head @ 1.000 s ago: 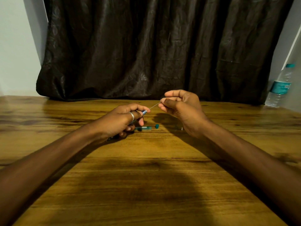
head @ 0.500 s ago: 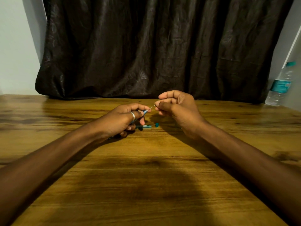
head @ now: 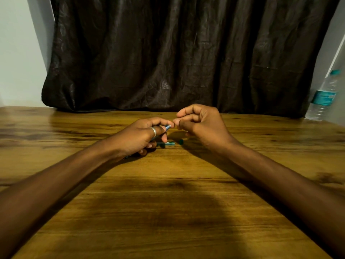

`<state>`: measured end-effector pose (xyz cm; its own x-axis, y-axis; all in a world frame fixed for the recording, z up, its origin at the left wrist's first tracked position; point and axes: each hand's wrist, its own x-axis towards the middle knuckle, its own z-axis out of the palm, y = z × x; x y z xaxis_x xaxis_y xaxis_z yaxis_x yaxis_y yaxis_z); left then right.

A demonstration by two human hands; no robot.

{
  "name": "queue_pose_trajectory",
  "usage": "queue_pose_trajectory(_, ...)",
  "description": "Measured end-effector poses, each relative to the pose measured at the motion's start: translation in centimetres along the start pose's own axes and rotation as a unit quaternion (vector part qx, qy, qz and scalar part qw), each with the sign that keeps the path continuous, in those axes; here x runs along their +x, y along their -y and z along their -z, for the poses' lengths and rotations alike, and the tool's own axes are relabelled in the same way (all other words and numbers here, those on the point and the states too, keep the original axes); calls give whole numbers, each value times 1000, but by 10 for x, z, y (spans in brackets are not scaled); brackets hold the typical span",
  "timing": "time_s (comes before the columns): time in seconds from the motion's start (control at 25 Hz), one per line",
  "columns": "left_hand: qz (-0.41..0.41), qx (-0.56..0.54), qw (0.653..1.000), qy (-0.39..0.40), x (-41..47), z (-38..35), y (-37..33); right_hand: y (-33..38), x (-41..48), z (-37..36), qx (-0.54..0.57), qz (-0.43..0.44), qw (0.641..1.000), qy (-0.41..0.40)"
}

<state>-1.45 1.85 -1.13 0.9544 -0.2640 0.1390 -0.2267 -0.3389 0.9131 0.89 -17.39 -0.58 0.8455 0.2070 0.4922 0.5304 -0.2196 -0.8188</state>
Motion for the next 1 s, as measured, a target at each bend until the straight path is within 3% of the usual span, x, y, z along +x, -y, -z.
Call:
queue_pose_trajectory(0.56,-12,6,1000,-14,4,2,1,-5,6,8,-22,-10,999,-30)
queue_pose_trajectory(0.68,-28,44,998,-21,1,0,-1,-9,5,12,-158,42,986,-39)
queue_pose_trajectory(0.76,-38,79,996,-27,-1,1,1,-12,2,13,-298,78,952,-3)
queue_pose_trajectory(1.0,-79,217,967,-107,-2,8,11,-16,1,12,-396,83,907,120)
